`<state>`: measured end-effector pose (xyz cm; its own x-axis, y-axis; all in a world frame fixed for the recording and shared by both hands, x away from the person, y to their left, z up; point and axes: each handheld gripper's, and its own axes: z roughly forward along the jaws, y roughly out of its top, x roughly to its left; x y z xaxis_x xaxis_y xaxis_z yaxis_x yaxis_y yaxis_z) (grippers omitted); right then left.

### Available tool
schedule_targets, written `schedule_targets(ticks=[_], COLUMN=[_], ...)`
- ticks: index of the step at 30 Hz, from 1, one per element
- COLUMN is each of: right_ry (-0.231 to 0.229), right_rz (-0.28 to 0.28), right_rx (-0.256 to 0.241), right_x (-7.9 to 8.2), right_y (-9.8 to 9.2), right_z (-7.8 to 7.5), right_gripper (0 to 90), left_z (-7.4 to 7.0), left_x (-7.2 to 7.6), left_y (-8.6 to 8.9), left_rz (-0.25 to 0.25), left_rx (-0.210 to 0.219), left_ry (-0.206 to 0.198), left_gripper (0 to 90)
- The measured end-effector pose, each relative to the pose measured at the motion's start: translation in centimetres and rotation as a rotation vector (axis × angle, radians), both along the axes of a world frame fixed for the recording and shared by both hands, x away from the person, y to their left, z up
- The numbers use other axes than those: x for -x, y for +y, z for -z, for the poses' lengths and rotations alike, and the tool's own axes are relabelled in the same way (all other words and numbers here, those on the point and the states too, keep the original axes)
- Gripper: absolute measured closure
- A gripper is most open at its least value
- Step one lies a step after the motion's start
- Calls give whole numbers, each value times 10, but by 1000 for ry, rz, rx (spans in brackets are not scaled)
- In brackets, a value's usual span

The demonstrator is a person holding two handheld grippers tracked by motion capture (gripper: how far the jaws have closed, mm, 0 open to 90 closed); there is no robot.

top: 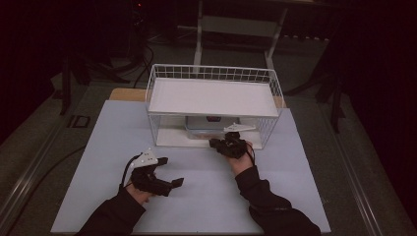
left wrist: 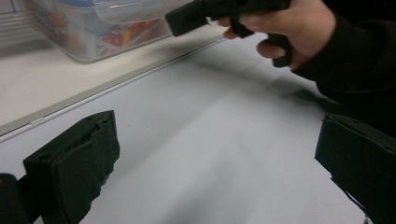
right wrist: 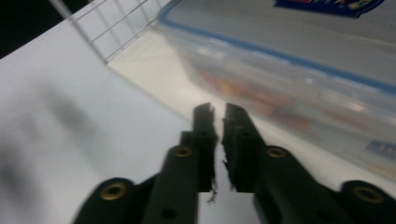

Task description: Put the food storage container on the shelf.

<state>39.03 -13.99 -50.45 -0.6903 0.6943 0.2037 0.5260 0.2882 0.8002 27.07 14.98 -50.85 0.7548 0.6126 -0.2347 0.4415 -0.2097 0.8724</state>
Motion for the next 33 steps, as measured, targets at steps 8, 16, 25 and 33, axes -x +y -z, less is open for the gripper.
schedule_targets(ticks=[8, 16, 25, 33], right_ry=[-36, -46, -133, -163], right_rz=[-43, -85, -98, -86], right_rx=[-33, -116, -98, -95], right_x=[22, 38, 58, 74], right_y=[-10, -20, -34, -55], right_z=[-8, -18, -25, -28], right_gripper=[428, 142, 144, 151], left_z=[-1, -3, -3, -3], left_x=[0, 2, 4, 5], left_y=[0, 1, 1, 2], left_rz=[-3, -2, -2, 2], left_rx=[0, -4, -10, -15], left_ry=[-6, -13, -21, -23], left_gripper=[0, 0, 0, 0])
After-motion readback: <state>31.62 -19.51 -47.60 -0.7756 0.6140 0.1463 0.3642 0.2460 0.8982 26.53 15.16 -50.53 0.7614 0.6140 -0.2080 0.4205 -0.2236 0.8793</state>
